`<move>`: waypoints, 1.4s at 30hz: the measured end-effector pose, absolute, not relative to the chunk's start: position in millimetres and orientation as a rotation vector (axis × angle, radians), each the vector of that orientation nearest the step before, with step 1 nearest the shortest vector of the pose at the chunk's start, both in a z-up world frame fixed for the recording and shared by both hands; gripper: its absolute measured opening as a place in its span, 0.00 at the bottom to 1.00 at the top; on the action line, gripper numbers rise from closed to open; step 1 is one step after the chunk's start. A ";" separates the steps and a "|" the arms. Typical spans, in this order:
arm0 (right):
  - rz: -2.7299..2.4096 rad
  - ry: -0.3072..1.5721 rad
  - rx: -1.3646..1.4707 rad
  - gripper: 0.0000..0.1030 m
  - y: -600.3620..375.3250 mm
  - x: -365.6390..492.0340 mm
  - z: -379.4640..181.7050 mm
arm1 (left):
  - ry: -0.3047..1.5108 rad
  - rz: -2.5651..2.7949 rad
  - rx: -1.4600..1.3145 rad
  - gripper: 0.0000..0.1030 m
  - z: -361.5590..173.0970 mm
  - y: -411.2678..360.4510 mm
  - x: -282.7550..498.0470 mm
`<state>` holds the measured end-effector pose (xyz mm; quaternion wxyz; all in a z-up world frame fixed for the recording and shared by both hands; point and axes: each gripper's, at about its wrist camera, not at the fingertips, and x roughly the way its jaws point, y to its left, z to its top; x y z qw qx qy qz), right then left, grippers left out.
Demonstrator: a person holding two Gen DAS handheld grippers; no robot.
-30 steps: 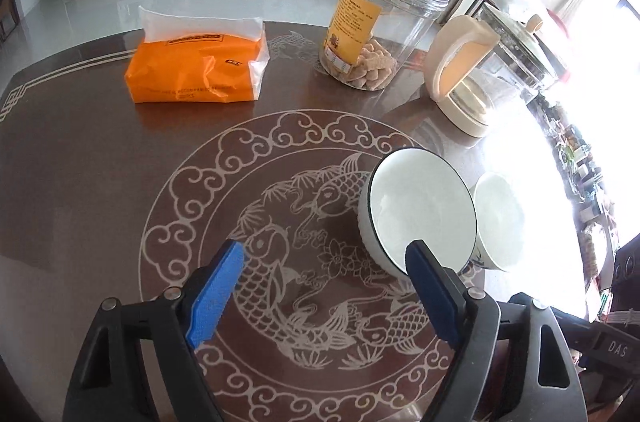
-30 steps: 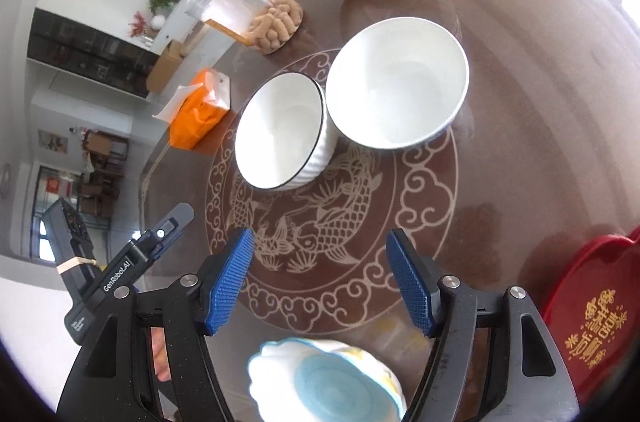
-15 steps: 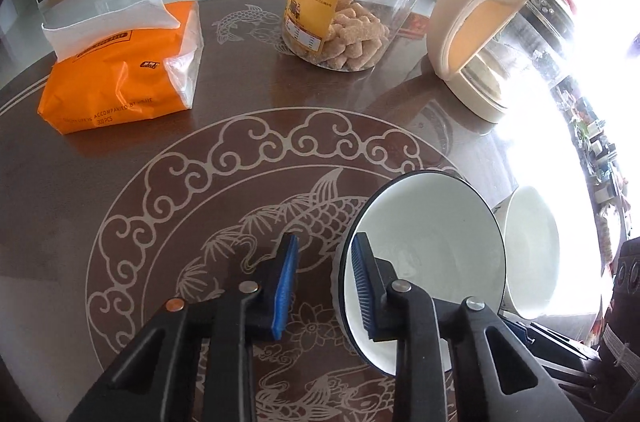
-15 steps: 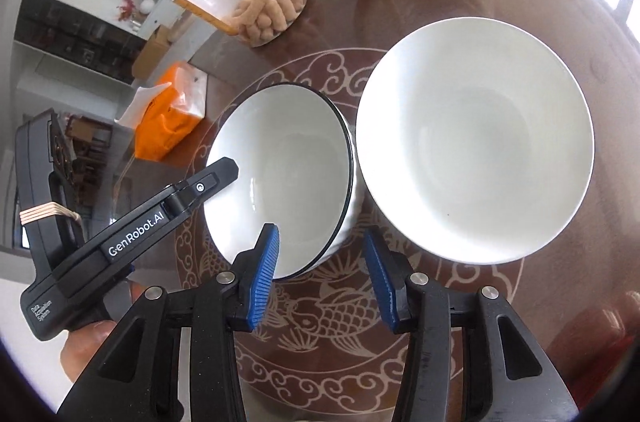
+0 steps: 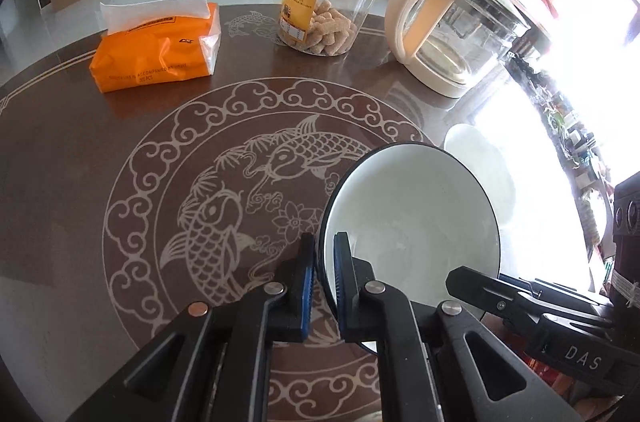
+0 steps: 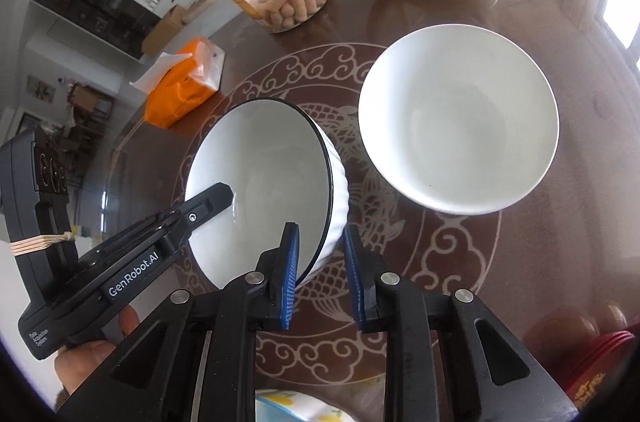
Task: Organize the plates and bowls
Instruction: 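Reach both grippers to the black-rimmed white bowl's rim and close, then lift the black-rimmed bowl with both grippers and carry it over the scalloped bowl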
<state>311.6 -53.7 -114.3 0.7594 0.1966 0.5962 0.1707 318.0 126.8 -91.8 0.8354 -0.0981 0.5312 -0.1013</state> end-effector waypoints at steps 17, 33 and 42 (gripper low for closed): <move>0.538 1.330 0.305 0.24 -50.4 147.1 -66.9 | 1.059 -0.143 -0.232 0.09 -63.4 136.7 130.1; 0.518 1.416 0.243 0.24 -47.9 125.3 -116.1 | 1.139 -0.114 -0.265 0.09 -118.4 131.4 112.4; 0.523 1.405 0.213 0.24 -43.5 126.1 -120.7 | 1.143 -0.110 -0.250 0.09 -121.8 129.9 114.7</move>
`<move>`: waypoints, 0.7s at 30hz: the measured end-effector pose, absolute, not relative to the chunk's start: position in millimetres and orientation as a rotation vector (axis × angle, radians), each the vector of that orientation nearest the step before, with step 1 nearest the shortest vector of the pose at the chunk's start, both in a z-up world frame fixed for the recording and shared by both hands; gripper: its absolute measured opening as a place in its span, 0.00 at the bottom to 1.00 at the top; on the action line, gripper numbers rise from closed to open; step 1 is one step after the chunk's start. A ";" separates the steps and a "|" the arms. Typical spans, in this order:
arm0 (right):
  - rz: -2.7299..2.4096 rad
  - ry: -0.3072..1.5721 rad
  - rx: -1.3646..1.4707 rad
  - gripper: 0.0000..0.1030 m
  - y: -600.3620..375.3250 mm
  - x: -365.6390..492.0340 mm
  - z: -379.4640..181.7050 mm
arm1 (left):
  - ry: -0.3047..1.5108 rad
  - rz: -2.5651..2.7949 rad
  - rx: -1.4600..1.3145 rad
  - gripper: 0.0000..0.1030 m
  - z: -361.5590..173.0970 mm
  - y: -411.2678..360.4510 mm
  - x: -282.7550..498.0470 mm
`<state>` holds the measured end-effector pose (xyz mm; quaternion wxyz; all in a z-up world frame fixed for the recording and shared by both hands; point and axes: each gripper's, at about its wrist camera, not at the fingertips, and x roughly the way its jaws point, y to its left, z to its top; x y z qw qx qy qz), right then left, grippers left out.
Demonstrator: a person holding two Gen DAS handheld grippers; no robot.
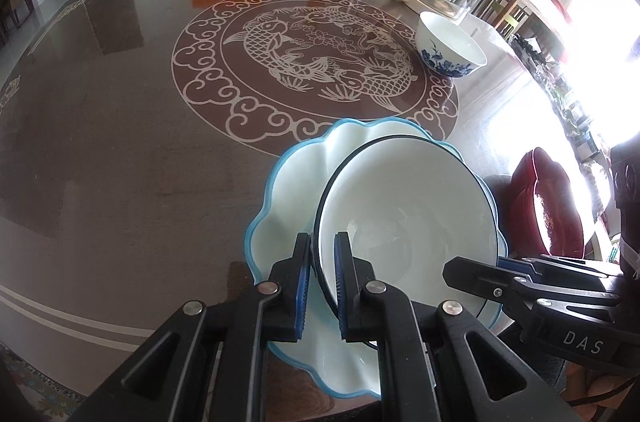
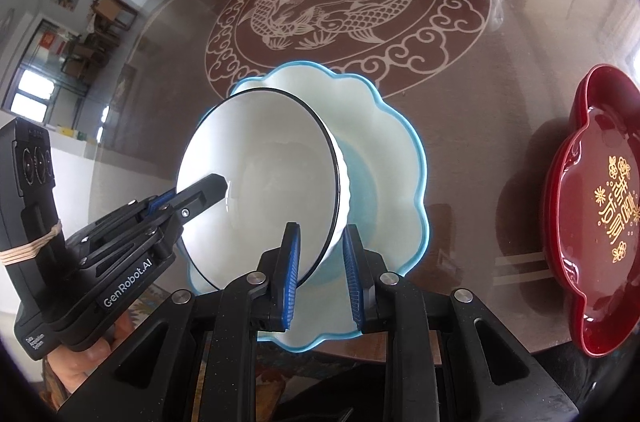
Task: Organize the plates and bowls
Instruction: 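Lift the black-rimmed bowl with both grippers and carry it over the scalloped bowl, then lower the bowl into the scalloped bowl and open both grippers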
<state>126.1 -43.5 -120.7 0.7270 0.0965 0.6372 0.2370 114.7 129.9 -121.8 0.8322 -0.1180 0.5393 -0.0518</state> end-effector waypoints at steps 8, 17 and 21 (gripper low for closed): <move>0.544 1.351 0.207 0.44 -48.9 126.5 -112.2 | 1.150 -0.116 -0.279 0.11 -121.4 132.7 115.9; 0.526 1.130 0.208 0.57 -71.9 103.8 -69.0 | 0.992 -0.077 -0.247 0.11 -84.3 135.0 105.6; 0.375 0.895 0.151 0.60 -85.1 70.0 -50.5 | 0.906 -0.035 -0.235 0.25 -63.2 139.7 98.4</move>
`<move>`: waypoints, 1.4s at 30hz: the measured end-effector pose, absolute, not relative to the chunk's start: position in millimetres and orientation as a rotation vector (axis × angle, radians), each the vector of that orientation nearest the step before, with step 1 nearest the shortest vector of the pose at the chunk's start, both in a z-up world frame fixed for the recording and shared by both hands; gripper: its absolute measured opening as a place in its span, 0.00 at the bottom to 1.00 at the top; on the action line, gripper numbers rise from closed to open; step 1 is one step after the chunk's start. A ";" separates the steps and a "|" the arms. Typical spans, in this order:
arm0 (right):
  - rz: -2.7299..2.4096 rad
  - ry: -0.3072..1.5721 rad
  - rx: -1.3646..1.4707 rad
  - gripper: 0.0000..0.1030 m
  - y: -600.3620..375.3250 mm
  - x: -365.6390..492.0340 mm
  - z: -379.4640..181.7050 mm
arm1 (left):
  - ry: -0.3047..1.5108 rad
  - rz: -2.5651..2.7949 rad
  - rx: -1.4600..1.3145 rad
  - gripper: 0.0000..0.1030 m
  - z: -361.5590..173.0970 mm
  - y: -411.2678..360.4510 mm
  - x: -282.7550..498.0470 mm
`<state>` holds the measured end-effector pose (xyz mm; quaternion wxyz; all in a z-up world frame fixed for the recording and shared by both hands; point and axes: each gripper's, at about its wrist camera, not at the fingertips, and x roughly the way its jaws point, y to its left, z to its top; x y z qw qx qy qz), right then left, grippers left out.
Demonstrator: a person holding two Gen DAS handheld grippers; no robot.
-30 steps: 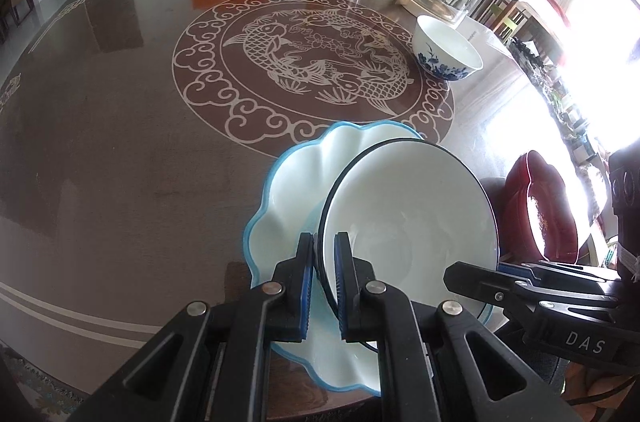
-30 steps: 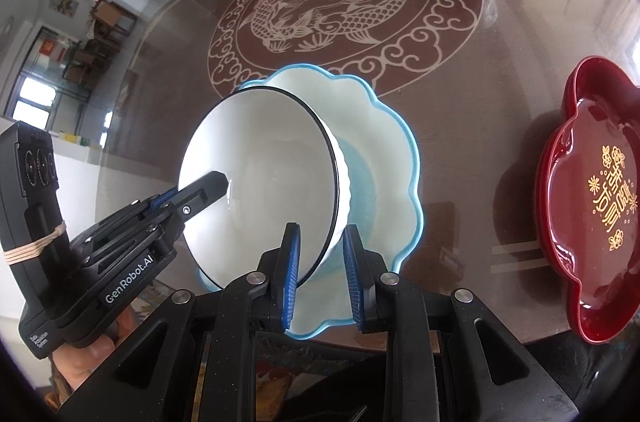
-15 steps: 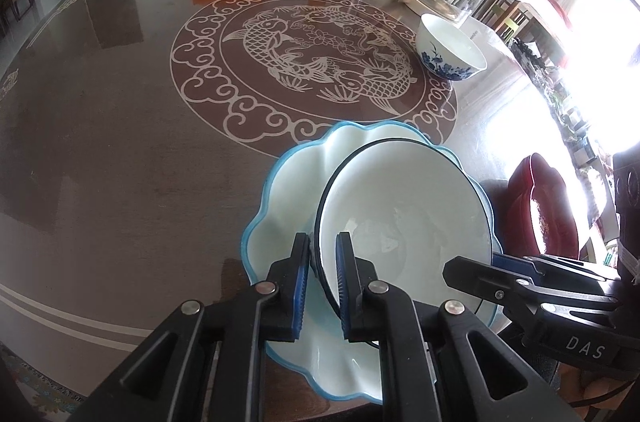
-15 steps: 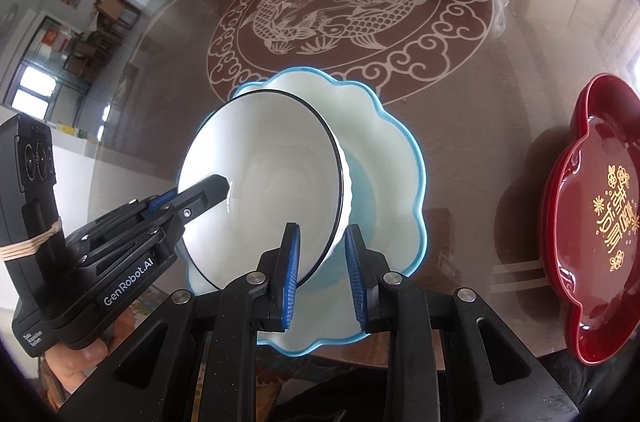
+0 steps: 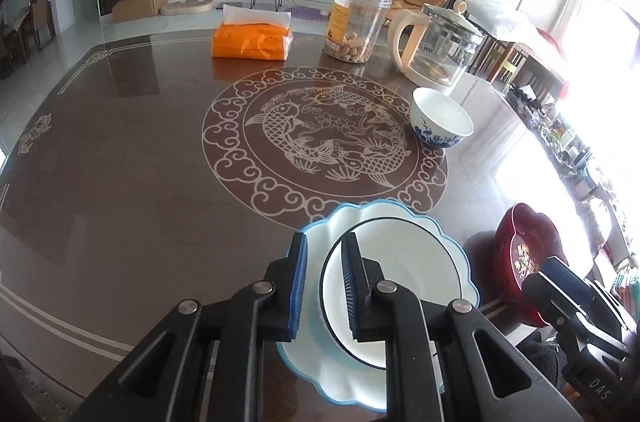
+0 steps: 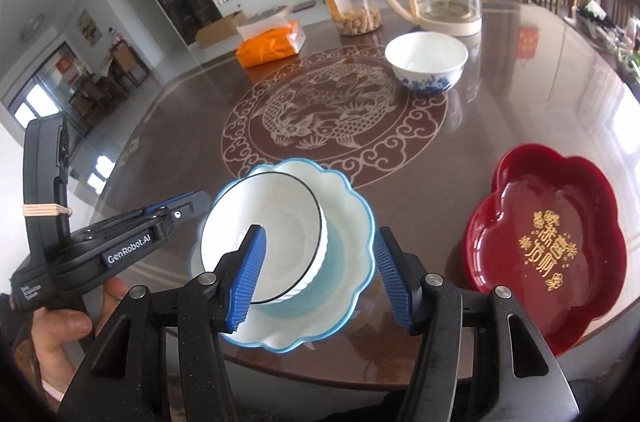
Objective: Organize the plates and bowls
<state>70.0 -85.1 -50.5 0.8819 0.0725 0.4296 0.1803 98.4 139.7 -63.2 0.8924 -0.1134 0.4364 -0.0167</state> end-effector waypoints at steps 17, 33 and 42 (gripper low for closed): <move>0.191 0.471 -0.018 0.72 -79.1 -16.8 -51.3 | 0.797 0.144 -0.090 0.85 -27.5 149.6 60.0; 0.196 0.387 -0.077 0.75 -66.0 -30.6 -46.9 | 0.795 0.155 -0.096 0.85 -33.5 160.6 47.9; 0.194 0.396 -0.090 0.75 -62.8 -30.3 -48.2 | 0.802 0.156 -0.257 0.85 -39.7 180.7 44.2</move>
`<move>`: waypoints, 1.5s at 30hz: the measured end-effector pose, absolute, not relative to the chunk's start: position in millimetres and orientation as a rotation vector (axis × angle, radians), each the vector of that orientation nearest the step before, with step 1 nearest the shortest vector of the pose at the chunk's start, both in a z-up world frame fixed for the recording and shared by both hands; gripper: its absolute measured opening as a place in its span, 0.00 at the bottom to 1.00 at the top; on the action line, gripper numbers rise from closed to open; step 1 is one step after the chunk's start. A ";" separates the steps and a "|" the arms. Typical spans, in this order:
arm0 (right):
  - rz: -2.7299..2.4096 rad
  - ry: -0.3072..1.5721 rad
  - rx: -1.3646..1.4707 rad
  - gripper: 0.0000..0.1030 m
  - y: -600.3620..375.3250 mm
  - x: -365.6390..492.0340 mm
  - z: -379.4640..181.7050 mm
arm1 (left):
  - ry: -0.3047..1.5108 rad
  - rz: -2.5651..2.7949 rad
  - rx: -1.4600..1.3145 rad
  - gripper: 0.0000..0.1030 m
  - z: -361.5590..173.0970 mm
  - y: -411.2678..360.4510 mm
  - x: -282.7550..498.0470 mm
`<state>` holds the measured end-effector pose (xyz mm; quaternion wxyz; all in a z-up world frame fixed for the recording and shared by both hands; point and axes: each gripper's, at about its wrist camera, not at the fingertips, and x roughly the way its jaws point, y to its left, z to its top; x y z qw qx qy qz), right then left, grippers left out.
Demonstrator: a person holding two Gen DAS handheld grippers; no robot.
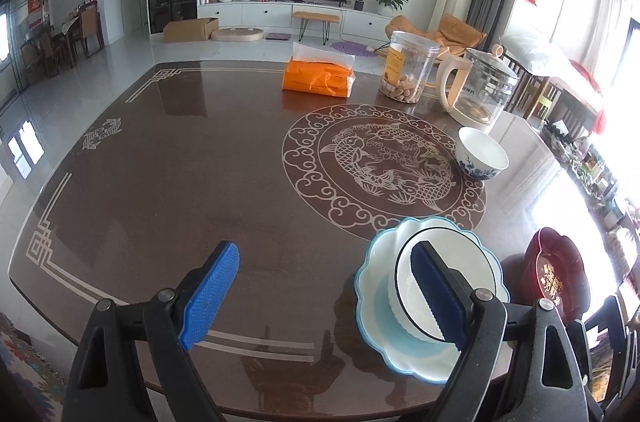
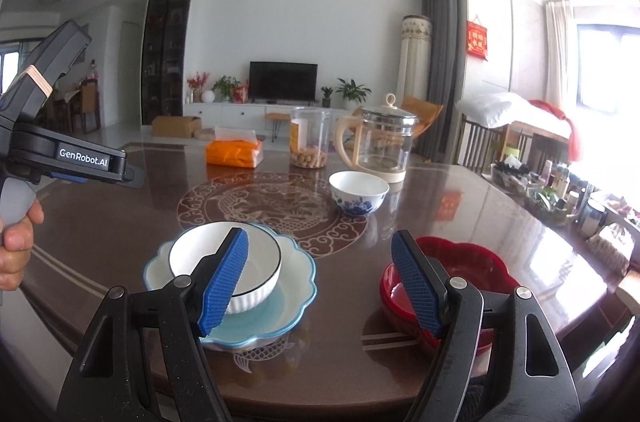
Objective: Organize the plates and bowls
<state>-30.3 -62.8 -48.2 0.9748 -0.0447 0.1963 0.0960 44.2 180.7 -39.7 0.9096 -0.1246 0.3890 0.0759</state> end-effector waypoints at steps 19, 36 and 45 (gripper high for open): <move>0.174 0.393 -0.135 0.77 -57.2 -36.8 -48.5 | 0.887 0.176 -0.310 0.85 -54.8 209.9 46.7; 0.208 0.472 -0.074 0.76 -67.2 -23.1 -54.0 | 0.894 0.116 -0.294 0.85 -65.5 226.0 59.0; 0.258 0.566 -0.020 0.76 -82.7 10.1 -42.8 | 0.903 0.034 -0.197 0.85 -52.2 210.9 89.1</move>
